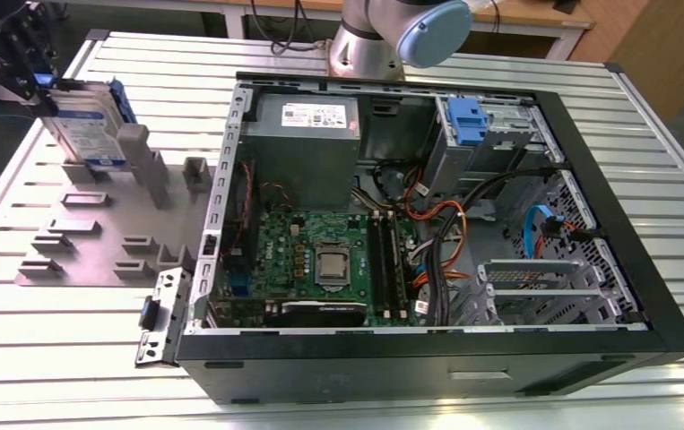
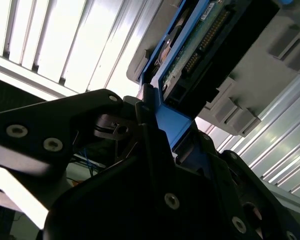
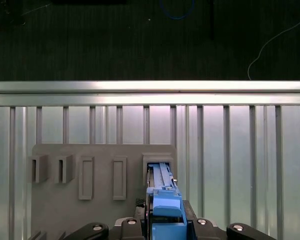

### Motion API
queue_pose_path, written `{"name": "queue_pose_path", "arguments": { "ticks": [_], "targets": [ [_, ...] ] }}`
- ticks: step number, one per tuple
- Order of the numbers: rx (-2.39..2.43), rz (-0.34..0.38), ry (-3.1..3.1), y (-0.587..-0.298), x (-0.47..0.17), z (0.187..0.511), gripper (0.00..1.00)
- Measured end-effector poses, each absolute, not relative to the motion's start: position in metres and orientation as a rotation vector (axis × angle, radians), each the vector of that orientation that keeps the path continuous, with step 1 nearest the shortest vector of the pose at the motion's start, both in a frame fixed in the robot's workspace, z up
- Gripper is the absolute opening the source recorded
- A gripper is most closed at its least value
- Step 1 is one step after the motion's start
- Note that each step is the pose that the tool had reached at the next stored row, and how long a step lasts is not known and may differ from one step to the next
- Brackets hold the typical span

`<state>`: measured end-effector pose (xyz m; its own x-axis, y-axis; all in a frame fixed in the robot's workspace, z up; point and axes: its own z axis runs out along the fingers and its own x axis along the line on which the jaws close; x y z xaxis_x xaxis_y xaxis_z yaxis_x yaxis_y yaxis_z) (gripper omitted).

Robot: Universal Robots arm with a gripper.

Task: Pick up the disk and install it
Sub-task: 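Pick up the disk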

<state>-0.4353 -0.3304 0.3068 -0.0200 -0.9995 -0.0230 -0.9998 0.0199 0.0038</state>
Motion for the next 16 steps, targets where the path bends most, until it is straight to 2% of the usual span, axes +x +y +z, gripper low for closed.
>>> {"name": "queue_pose_path", "arguments": {
  "ticks": [16],
  "targets": [
    [-2.19, 0.029, 2.234, -0.3304, -0.4354, 0.3117, 0.36]
  ]
}}
